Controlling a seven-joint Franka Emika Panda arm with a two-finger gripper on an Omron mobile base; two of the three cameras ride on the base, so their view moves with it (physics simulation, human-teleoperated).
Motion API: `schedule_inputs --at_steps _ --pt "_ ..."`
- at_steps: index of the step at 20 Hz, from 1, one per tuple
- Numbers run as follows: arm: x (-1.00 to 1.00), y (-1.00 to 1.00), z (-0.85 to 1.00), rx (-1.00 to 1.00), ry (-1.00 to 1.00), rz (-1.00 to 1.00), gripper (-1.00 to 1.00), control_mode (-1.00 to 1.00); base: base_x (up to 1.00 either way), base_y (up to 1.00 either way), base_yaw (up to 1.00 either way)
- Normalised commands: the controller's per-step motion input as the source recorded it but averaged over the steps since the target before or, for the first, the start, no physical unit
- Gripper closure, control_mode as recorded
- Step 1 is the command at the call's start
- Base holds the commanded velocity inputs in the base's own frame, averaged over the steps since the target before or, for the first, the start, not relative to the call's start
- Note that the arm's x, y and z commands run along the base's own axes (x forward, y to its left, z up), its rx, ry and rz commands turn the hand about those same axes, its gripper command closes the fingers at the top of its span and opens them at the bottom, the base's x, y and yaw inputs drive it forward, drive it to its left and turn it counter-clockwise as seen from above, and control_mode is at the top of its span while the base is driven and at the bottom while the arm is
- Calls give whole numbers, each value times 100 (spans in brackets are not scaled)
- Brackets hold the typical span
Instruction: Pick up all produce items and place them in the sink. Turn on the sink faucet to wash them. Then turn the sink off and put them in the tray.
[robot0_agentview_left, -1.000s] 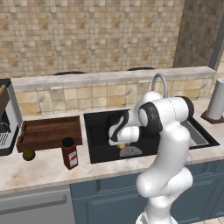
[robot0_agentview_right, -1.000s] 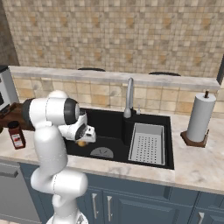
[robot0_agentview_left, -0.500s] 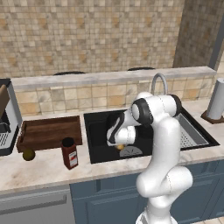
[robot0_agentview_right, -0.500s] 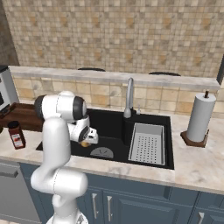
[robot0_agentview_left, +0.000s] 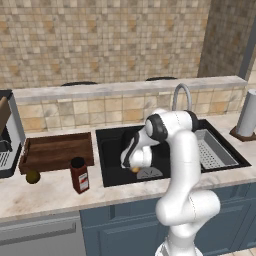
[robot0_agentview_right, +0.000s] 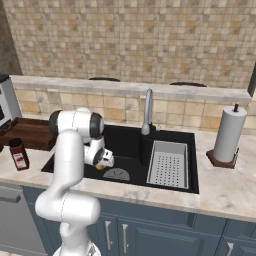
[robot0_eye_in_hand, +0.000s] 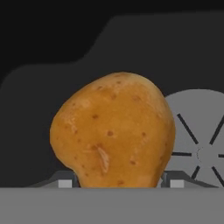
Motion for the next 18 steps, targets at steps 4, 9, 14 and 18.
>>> schedule_inputs --at_steps 4,9,14,18 --pt "41 11 -29 0 0 -3 100 -100 0 0 0" --pt "38 10 -33 0 0 -3 100 -100 0 0 0" --pt "34 12 -33 0 0 -3 100 -100 0 0 0" --pt "16 5 -28 0 0 -2 -100 -100 0 0 0"
